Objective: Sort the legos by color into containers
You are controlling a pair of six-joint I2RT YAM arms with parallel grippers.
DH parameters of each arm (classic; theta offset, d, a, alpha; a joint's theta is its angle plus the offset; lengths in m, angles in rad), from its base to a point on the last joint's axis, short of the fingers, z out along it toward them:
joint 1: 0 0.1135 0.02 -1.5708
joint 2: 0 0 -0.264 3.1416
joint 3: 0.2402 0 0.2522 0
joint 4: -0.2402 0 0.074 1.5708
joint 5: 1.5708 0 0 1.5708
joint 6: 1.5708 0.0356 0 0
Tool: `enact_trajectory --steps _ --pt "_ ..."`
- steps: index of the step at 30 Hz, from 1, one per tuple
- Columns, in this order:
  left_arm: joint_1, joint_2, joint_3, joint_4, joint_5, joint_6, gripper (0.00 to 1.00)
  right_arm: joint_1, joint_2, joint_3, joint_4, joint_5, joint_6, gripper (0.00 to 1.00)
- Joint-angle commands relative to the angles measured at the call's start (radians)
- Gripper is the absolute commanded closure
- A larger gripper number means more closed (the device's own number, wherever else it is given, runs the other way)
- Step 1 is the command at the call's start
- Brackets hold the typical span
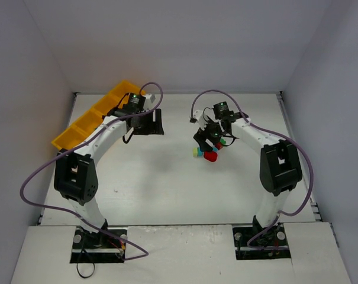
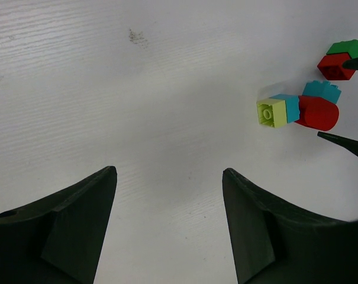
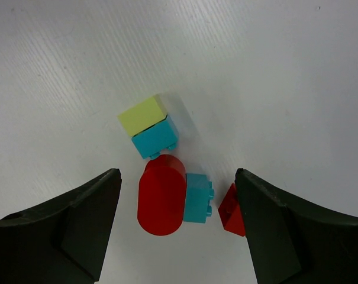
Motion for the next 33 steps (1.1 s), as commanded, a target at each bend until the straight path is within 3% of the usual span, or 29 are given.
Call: enact_trajectory --steps 1,17,20,23,33 --pt "0.004 -0.068 0.008 0.010 -0.004 0.008 0.34 0.014 0.000 -0.009 -0.042 0.018 -0.097 0.26" --pt "0.006 -0.067 -0.020 0.018 0.006 -0.009 0.34 0.074 0.126 0.039 -0.019 0.098 -0.132 0.29" --pt "0.006 -0.063 -0.026 0.020 0.011 -0.012 0.34 0.077 0.135 0.033 -0.015 0.100 -0.134 0.32" --pt "0.004 -0.050 -0.025 0.027 0.035 -0.023 0.34 0.091 0.137 0.011 0.028 0.089 -0.126 0.42" --pt "0.010 -0.039 -0.040 0.018 0.048 -0.029 0.34 0.097 0.123 -0.031 0.123 0.070 -0.103 0.44"
